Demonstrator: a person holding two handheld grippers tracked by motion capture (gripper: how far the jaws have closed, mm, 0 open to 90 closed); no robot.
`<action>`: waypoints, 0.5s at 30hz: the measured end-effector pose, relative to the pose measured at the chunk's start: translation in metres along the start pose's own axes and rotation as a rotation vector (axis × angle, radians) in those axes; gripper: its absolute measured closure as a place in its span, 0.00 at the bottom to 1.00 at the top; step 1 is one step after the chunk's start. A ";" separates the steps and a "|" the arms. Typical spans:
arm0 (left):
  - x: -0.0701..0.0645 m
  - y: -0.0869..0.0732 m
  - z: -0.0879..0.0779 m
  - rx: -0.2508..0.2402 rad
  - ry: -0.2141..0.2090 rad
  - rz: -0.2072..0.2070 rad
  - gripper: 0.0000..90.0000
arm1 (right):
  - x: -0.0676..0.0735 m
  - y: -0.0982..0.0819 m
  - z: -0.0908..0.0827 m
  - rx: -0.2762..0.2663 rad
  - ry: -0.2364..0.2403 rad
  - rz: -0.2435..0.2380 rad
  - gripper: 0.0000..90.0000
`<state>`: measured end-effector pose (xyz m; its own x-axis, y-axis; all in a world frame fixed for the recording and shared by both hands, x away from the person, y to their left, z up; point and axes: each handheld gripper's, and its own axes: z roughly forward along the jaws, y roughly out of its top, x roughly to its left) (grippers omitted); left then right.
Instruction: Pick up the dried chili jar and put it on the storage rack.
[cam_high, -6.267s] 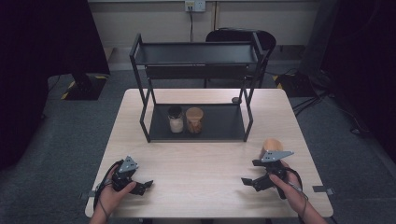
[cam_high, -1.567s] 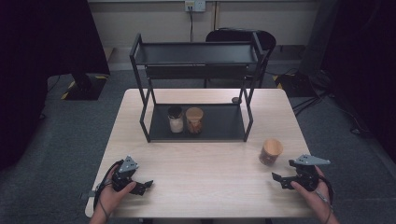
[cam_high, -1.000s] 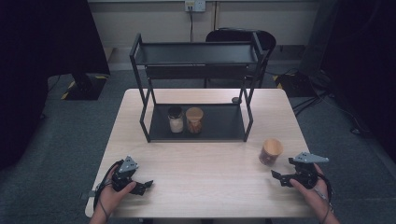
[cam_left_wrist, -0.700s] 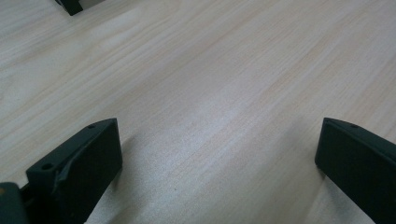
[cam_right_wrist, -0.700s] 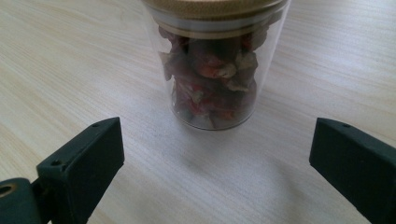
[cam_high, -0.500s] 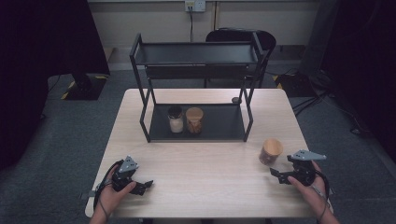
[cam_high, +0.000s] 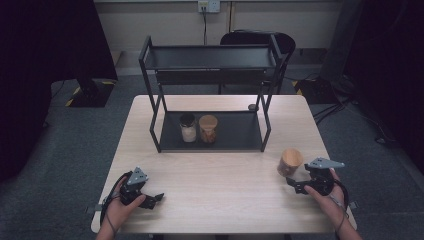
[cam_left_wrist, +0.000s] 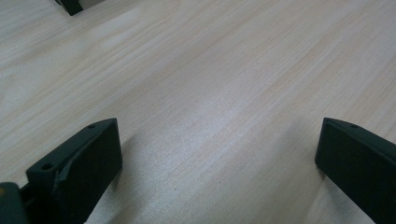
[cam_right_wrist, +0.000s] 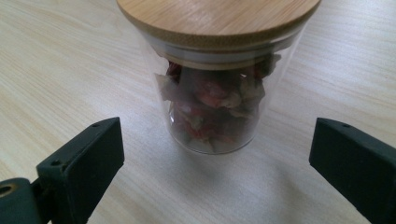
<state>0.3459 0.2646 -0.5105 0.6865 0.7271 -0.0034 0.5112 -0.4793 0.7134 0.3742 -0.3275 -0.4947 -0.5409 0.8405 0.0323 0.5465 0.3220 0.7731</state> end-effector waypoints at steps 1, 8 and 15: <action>0.000 0.000 0.000 0.000 0.000 0.000 0.00 | 0.000 0.000 0.000 0.000 0.000 0.000 0.02; 0.000 0.000 0.000 0.000 0.000 0.002 0.00 | -0.001 0.003 0.003 -0.005 -0.004 0.001 0.02; 0.000 0.000 0.000 0.000 0.000 0.000 0.00 | -0.002 0.006 0.007 -0.011 -0.007 0.006 0.02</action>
<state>0.3459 0.2646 -0.5105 0.6866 0.7270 -0.0030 0.5111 -0.4797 0.7132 0.3827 -0.3240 -0.4942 -0.5334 0.8452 0.0325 0.5422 0.3122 0.7801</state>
